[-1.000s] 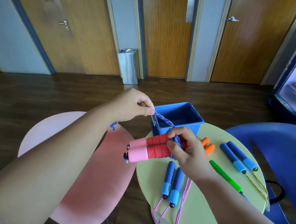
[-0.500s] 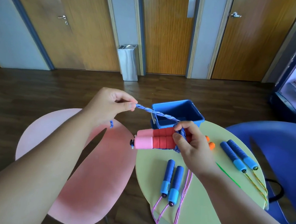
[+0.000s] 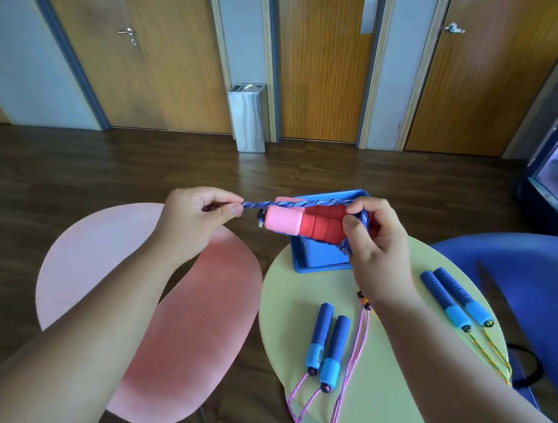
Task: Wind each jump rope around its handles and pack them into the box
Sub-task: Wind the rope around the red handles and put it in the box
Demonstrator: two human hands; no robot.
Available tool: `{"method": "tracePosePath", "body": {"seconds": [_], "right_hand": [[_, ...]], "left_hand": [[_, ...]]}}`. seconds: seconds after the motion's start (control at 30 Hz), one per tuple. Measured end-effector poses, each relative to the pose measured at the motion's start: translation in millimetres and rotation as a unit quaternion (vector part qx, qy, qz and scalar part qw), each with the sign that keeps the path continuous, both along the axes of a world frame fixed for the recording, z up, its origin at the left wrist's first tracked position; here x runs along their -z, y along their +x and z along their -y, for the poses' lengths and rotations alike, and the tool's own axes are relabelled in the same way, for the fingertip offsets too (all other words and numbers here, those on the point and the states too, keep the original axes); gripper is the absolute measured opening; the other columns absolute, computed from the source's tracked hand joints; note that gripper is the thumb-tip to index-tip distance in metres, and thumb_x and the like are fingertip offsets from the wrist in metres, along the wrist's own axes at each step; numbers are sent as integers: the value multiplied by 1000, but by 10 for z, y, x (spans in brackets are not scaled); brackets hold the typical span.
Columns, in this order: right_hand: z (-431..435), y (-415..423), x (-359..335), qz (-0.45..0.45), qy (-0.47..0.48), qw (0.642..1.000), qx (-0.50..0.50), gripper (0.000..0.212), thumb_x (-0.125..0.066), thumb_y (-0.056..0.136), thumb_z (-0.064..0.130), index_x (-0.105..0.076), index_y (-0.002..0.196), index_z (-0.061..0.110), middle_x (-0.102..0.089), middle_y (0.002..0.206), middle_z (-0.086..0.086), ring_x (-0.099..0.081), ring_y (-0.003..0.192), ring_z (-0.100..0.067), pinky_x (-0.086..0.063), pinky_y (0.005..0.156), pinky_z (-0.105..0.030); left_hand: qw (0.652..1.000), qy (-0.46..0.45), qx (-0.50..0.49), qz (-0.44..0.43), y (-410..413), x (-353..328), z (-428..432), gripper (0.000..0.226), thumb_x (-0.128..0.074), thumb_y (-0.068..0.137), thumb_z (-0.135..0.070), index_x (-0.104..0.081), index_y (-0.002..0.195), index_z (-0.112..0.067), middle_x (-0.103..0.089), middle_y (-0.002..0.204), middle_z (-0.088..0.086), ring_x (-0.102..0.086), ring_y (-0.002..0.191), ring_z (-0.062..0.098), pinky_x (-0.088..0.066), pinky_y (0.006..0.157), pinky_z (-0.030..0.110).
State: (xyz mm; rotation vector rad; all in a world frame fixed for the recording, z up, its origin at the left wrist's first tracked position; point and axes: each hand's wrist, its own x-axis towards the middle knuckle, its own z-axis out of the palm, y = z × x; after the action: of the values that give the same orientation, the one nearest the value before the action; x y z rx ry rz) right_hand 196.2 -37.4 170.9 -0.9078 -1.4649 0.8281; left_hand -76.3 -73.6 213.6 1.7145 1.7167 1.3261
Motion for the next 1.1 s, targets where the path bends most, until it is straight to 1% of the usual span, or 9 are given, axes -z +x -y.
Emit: {"method": "tracePosePath", "body": {"seconds": [0.13,0.3,0.4,0.57,0.67,0.73,0.83,0.97,1.1], "right_hand": [[-24,-81,-16,-30,-3,1000,1,28,-57,98,10,-61,93,38,-54,103,-19,-52,74,-25,-48,67,-31],[-49,-183,-93,-40,4,999,8,25,-55,97,14,-60,91,38,-56,101,-15,-52,85,-22,-45,72,-29],[-47,-311,-123,-37,11,999,0,26,-55,95,17,-60,90,42,-58,101,-9,-54,89,-23,-45,76,-29],[-50,-526,-62,-22,2,1000,-20,21,-55,95,20,-60,91,40,-60,102,-9,-55,92,-27,-46,78,-31],[-67,-564,2,-15,-16,999,-40,17,-54,96,23,-59,93,39,-60,99,-5,-54,91,-26,-47,79,-38],[-94,-549,52,-25,-30,998,-50,14,-54,96,25,-58,95,38,-60,98,-4,-53,92,-28,-50,81,-46],[-113,-527,139,-40,-64,996,-57,11,-54,94,29,-58,98,38,-61,109,-13,-56,105,-37,-51,93,-60],[-43,-522,219,-27,-93,994,-57,11,-55,92,39,-58,101,43,-55,120,-21,-58,108,-37,-51,97,-61],[-6,-489,285,-24,-101,992,-66,13,-55,93,36,-57,101,46,-51,123,-21,-59,108,-33,-53,98,-56]], "left_hand": [[1000,-9,-20,15,56,194,101,20,-74,92,-9,-80,93,-28,-75,74,-11,-59,61,5,-49,61,21],[1000,-21,-7,17,355,545,282,24,-73,92,-5,-77,88,-28,-70,69,-21,-60,62,-1,-46,70,11],[998,-57,18,27,674,704,385,20,-69,94,-1,-76,81,-15,-68,64,-19,-59,57,2,-40,71,2],[987,-87,49,123,1132,764,399,18,-60,100,-4,-68,86,-12,-77,77,-7,-65,62,10,-48,64,18],[991,-84,53,84,1206,784,337,26,-60,100,-8,-62,80,-24,-69,70,-20,-63,66,-1,-42,63,14],[995,-77,38,58,1160,810,276,29,-64,99,-13,-61,78,-33,-68,74,-17,-61,70,-1,-40,64,16],[994,-83,19,70,1115,823,227,23,-68,96,-16,-66,76,-27,-67,67,-8,-59,62,3,-41,58,17],[983,-109,20,146,1170,851,213,18,-67,92,-12,-75,76,-14,-74,68,4,-67,63,21,-59,72,43],[968,-135,11,209,1223,898,201,28,-68,92,-6,-75,67,-14,-71,65,6,-64,60,18,-57,67,37]]}}
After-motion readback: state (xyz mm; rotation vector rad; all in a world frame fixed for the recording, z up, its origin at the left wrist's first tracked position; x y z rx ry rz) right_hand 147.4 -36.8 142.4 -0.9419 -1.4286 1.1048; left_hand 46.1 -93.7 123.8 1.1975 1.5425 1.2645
